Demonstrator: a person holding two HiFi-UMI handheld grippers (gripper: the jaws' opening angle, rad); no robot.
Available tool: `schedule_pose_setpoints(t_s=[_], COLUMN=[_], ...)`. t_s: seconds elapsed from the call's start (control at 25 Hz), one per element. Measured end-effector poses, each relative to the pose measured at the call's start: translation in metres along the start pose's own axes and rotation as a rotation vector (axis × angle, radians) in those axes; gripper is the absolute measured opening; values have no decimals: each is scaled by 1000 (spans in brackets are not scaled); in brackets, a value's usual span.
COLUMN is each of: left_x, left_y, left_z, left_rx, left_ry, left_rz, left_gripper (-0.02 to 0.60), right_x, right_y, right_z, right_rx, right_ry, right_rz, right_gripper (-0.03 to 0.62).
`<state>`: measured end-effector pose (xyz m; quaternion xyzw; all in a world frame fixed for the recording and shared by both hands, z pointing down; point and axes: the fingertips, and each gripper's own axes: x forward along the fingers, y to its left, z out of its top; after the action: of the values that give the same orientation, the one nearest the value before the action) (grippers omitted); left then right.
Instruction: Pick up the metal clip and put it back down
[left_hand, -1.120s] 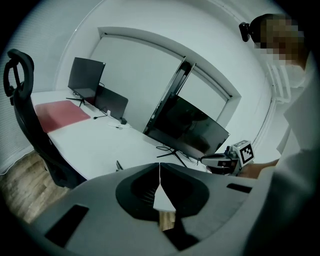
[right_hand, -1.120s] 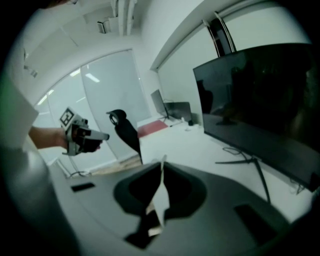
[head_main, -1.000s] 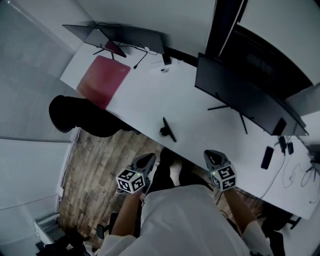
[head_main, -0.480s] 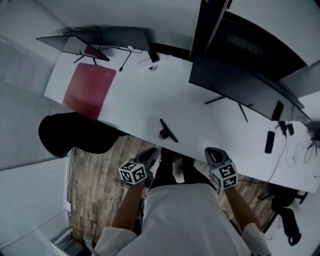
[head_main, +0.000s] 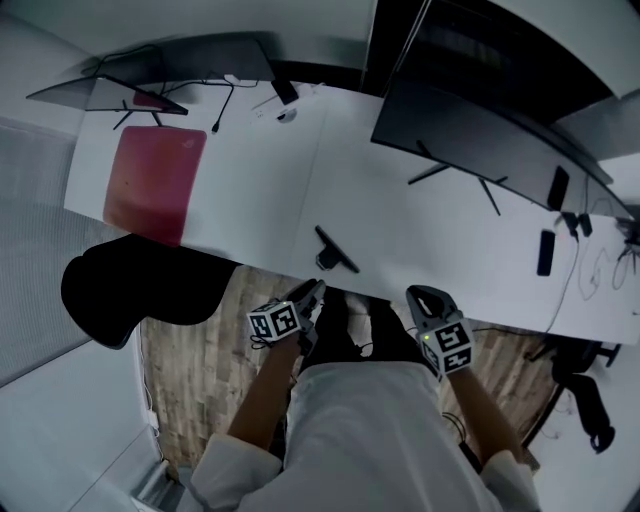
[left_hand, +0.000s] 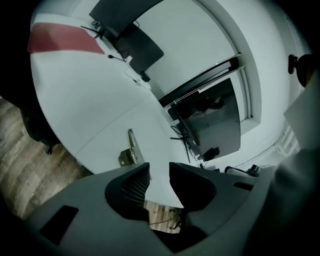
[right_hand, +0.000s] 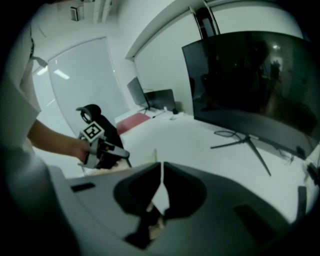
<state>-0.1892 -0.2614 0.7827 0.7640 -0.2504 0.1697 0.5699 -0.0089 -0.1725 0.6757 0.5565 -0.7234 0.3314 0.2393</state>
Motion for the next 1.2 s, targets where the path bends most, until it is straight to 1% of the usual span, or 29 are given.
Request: schedule_pose_setpoints(t_s=[0.16,0.4,0.6,0.68,0.76,0.92,0.96,1.2], left_x=[19,49,70,76,79,83,84,81], left_y=[17,38,50,54,57,55,53,51], left_z=[3,-4,-2,0,1,3,3,5], left_rx=[-88,-165,-237,-247,-248,-288,-298,-329], left_ry=[16,76,89,87,87,72,66,37], left_rz=[-17,-12,-11,0,7,-10,-15,-30], left_gripper=[166,172,172,170,145,50,35,34], right_x=[6,9,6,5,3,-2,-3,-8], right_y=[5,8,4,2,1,-3,-4,-9], right_z=[-7,-19,-27,-30,-34,-41,-43,-44], right_rx=[24,58,94,108,119,134,138,137], right_ry=[19,48,60,63,66,69,68,57], right_rz=[-18,-51,-94,-108,-120,-140,-144,-154], right_gripper=[35,35,35,35,35,35,35,35])
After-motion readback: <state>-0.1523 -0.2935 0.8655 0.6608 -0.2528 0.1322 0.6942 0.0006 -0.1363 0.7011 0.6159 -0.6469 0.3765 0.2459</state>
